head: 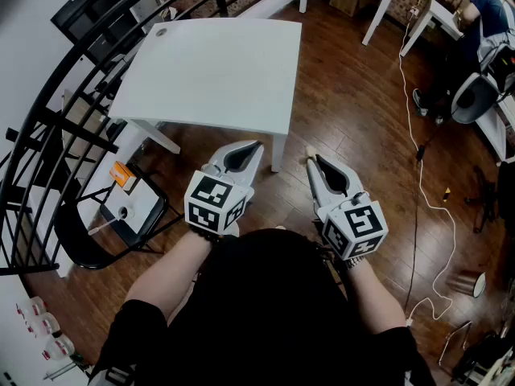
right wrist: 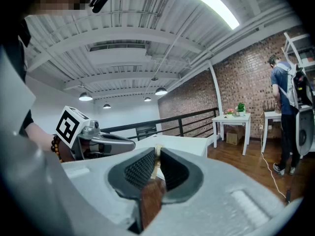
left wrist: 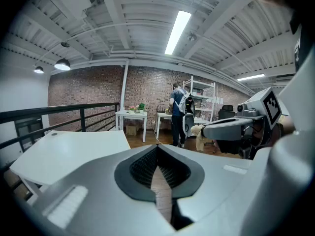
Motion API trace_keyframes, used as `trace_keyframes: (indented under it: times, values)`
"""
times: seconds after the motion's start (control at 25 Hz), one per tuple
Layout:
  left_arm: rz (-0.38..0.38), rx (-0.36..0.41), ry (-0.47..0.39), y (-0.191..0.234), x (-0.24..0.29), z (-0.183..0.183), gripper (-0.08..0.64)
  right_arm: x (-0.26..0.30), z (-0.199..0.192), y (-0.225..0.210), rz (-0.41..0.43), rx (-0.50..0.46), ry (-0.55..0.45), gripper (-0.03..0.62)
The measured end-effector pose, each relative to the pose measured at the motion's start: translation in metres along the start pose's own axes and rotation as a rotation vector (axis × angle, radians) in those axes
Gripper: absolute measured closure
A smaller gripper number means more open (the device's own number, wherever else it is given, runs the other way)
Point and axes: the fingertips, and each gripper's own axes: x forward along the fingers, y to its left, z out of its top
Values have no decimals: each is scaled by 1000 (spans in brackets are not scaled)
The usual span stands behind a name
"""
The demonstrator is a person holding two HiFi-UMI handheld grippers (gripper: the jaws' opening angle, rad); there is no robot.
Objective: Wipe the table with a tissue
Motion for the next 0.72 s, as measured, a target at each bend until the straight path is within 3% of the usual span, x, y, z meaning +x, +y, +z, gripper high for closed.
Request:
trace_keyframes:
  times: [0.72]
  values:
    - [3, -1, 19, -16, 30, -2, 545, -13, -10, -36, -1, 11, 17, 566]
